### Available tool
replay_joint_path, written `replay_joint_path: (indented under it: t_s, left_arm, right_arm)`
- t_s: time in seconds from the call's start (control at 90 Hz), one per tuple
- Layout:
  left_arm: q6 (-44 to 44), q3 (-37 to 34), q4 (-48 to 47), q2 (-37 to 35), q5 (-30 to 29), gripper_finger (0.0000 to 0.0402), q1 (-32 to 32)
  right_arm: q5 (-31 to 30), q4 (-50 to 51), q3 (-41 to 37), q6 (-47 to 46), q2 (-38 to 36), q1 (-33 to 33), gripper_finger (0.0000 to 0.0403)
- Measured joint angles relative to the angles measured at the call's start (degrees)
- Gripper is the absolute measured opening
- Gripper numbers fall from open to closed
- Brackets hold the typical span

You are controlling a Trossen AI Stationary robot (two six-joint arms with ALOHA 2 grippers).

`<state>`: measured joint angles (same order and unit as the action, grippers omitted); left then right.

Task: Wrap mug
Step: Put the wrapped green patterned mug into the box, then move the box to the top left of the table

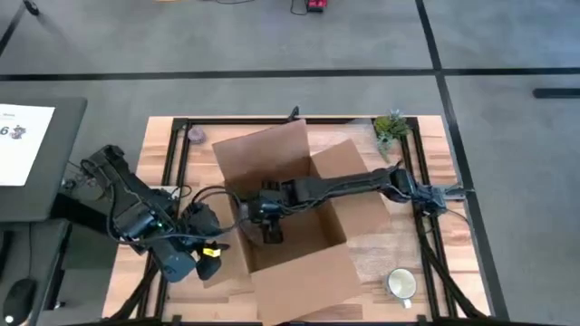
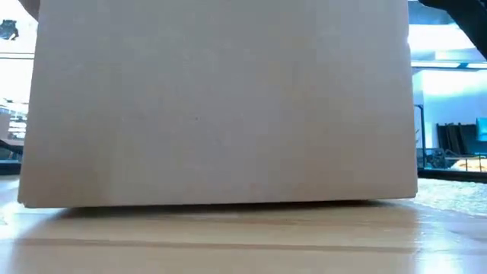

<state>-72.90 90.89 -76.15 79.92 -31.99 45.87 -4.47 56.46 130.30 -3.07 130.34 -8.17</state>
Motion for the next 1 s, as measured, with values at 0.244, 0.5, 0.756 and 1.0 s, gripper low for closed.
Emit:
replay_joint_path:
  t_s: [0.244, 0.5, 0.756, 1.0]
  left_arm:
    - [-1.2, 0.7, -1.2, -0.1, -0.1, 0.0175, 0.0]
    - [-7.6, 1.4, -14.1, -0.7, -6.9, 0.0175, 0.0]
    - [-4.2, -1.2, -13.9, -1.1, -12.6, 0.0175, -2.9]
    - [-0.8, 2.6, -10.4, -4.1, -14.9, 0.0175, -2.6]
  right_arm:
    - [-0.6, 9.2, 3.9, -5.1, -2.3, -1.1, 0.0270]
    - [-0.9, 7.5, 4.1, -10.7, -11.7, -4.7, 0.0255]
    - [5.9, 6.9, 4.3, -17.3, -19.7, -13.5, 0.0240]
    - [-3.2, 11.7, 4.2, -16.7, -17.0, -22.3, 0.0240]
